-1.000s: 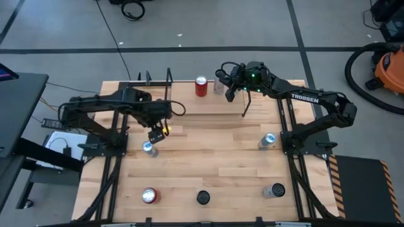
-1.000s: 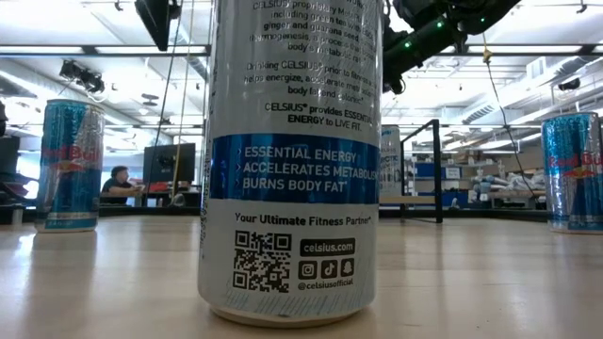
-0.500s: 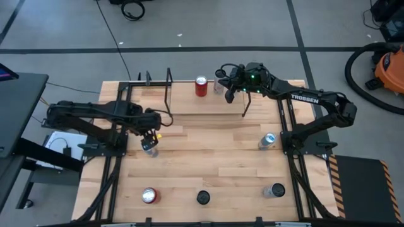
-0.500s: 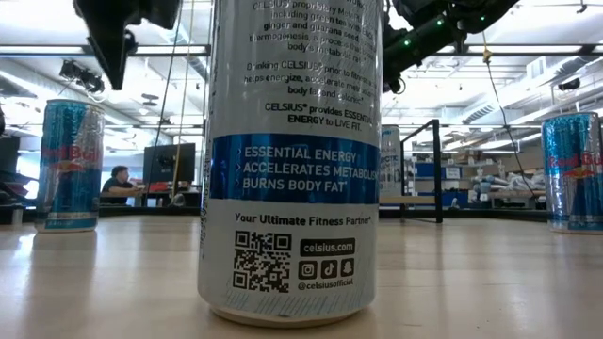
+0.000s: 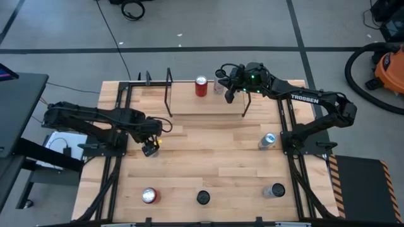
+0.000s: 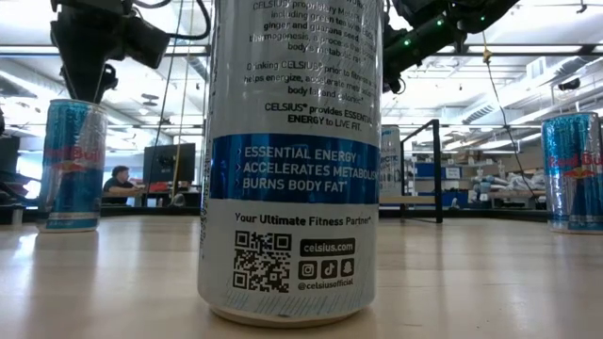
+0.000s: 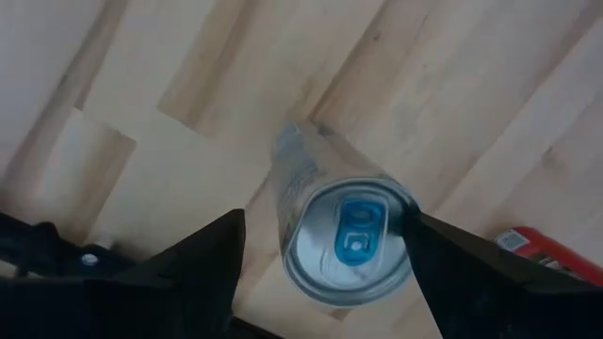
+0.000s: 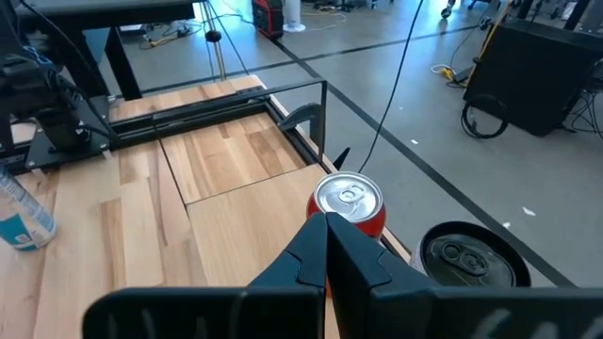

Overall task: Place canned beverage on shelf
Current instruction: Put the left blue soda can on the shelf

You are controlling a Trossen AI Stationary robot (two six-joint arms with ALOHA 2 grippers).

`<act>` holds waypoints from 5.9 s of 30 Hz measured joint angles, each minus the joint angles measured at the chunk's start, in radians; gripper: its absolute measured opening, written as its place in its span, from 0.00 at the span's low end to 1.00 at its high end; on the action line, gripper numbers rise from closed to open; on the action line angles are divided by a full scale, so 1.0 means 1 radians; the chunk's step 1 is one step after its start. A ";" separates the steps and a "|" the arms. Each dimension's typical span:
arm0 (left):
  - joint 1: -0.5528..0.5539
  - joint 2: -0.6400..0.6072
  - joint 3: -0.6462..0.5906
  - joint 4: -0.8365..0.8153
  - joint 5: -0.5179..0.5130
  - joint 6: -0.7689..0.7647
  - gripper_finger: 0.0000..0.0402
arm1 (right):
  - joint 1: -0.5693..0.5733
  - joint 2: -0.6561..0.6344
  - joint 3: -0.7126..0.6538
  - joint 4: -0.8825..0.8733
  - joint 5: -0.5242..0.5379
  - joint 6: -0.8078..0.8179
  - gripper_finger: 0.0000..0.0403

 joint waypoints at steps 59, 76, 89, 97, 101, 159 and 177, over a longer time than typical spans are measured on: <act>0.085 -0.035 -0.019 0.017 0.026 0.129 0.72 | 0.025 0.000 0.000 0.009 -0.017 0.019 0.02; 0.190 -0.037 0.068 0.007 0.102 0.195 0.72 | 0.025 0.000 0.000 0.016 -0.016 0.014 0.02; 0.190 -0.037 0.086 0.011 0.103 0.216 0.72 | 0.025 0.000 0.000 0.018 -0.016 0.014 0.02; 0.190 -0.037 0.086 0.014 0.103 0.184 0.72 | 0.025 0.000 0.000 0.031 -0.016 0.014 0.02; 0.190 -0.037 0.086 0.025 0.095 0.163 0.72 | 0.025 0.000 0.000 0.031 -0.016 0.014 0.02; -0.010 -0.034 -0.006 0.075 -0.045 -0.082 0.98 | 0.025 0.000 0.000 0.031 -0.016 0.015 0.02; -0.011 0.039 -0.006 0.045 -0.048 -0.056 0.98 | 0.024 0.000 0.000 0.049 -0.016 0.015 0.02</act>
